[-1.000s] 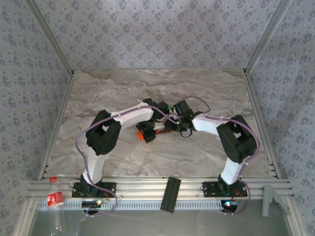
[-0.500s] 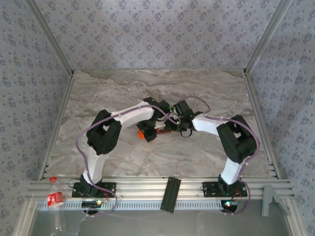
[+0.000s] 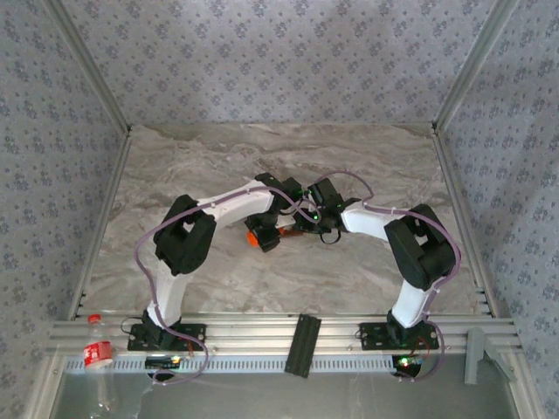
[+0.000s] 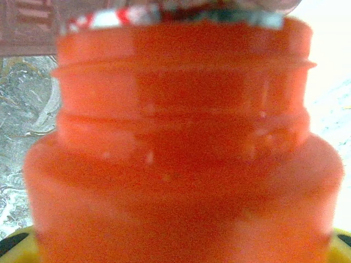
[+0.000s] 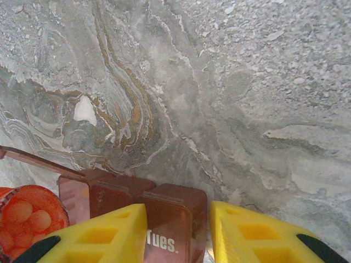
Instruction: Sort the pills into containers
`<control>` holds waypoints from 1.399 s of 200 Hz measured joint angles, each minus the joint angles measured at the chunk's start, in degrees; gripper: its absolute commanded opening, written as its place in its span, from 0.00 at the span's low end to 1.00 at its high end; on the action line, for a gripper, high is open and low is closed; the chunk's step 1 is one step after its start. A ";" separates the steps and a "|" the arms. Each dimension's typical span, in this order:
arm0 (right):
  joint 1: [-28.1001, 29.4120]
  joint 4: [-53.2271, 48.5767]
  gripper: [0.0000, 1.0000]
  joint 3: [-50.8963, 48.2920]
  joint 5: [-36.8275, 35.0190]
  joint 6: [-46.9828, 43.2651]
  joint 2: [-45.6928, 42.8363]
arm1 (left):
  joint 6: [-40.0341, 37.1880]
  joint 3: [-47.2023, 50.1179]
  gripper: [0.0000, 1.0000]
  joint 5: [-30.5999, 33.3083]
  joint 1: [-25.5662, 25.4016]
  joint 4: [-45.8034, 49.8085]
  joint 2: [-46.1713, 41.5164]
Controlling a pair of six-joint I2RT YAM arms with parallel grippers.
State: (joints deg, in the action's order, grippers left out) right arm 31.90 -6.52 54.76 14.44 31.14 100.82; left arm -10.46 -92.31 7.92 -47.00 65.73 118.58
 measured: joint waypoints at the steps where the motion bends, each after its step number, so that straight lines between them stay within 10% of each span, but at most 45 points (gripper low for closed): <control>1: 0.00 0.02 0.37 0.00 0.00 0.00 0.00 | 0.00 0.00 0.00 0.00 0.00 0.02 0.00; 146: 0.00 -0.02 0.36 0.00 -0.02 0.02 0.00 | -0.02 1.31 0.00 3.87 -0.37 -2.32 0.02; 280: 0.00 0.00 0.37 0.00 0.00 0.00 0.00 | 0.02 1.22 0.00 -6.84 2.29 -0.70 -0.07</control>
State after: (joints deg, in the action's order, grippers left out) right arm 31.90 -6.52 54.76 14.44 31.14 100.82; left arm -10.44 -91.09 1.08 -44.71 65.04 118.52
